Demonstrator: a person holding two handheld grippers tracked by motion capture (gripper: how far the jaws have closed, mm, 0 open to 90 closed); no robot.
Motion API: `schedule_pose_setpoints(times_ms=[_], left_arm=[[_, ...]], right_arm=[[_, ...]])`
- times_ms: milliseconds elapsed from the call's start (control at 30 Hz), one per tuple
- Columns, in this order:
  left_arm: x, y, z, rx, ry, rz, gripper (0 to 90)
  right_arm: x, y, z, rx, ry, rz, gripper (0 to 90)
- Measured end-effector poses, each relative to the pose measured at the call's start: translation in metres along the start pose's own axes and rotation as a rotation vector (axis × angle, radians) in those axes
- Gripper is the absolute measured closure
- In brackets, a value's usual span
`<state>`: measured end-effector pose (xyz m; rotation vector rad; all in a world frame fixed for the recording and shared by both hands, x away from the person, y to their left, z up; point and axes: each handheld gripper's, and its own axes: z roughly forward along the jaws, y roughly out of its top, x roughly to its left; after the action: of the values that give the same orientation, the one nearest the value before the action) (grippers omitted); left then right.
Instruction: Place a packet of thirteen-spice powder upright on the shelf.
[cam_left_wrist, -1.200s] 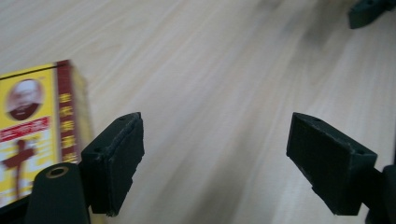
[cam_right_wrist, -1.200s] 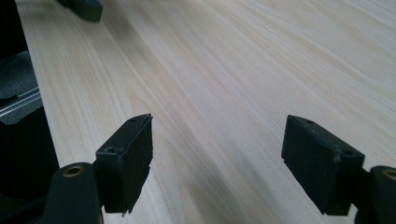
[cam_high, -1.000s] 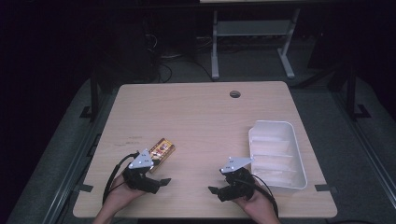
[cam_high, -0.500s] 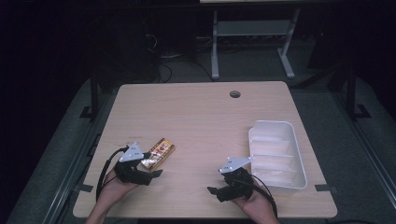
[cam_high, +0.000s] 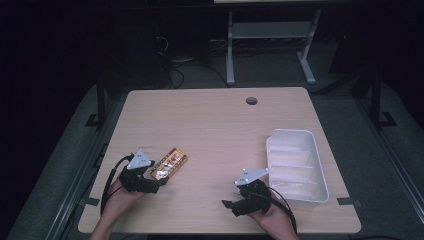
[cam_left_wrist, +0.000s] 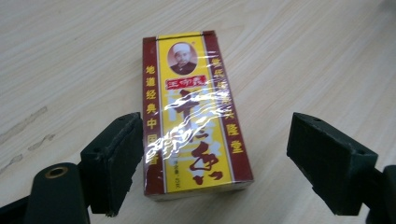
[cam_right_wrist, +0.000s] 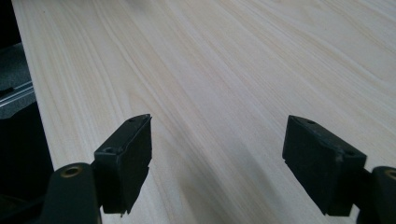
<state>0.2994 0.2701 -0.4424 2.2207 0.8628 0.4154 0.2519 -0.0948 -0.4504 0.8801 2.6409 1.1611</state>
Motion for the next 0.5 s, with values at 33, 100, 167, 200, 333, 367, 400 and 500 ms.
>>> schedule_pose_setpoints(times_ms=[33, 100, 167, 200, 333, 367, 400, 500], left_arm=[[-0.0004, 0.0000, 0.0011, 0.008, 0.009, 0.004, 18.3], [-0.0009, -0.0001, 0.0033, 0.020, 0.028, 0.008, 18.3], [-0.0004, -0.0002, 0.0054, 0.032, 0.035, 0.013, 18.6], [-0.0002, -0.0006, 0.0064, 0.040, 0.035, 0.009, 18.6], [0.0018, -0.0025, 0.0078, 0.044, 0.032, -0.006, 20.1], [0.0026, -0.0029, 0.0085, 0.047, 0.034, -0.008, 20.1], [0.0030, -0.0032, 0.0090, 0.047, 0.035, -0.010, 20.1], [0.0044, -0.0045, 0.0105, 0.055, 0.040, -0.016, 21.2]], right_arm=[[0.0000, 0.0001, 0.0001, 0.001, 0.001, -0.001, 23.5], [0.0003, 0.0002, 0.0004, 0.003, 0.000, -0.006, 23.4], [0.0006, 0.0002, 0.0005, 0.003, 0.000, -0.008, 23.4], [0.0007, 0.0003, 0.0006, 0.003, 0.001, -0.008, 23.4], [0.0010, 0.0005, 0.0001, 0.003, 0.001, -0.009, 23.4], [0.0011, 0.0005, -0.0001, 0.000, 0.001, -0.008, 23.4], [0.0012, 0.0006, -0.0003, 0.000, -0.002, -0.009, 23.4], [0.0011, 0.0007, -0.0004, 0.000, -0.002, -0.009, 23.4]])
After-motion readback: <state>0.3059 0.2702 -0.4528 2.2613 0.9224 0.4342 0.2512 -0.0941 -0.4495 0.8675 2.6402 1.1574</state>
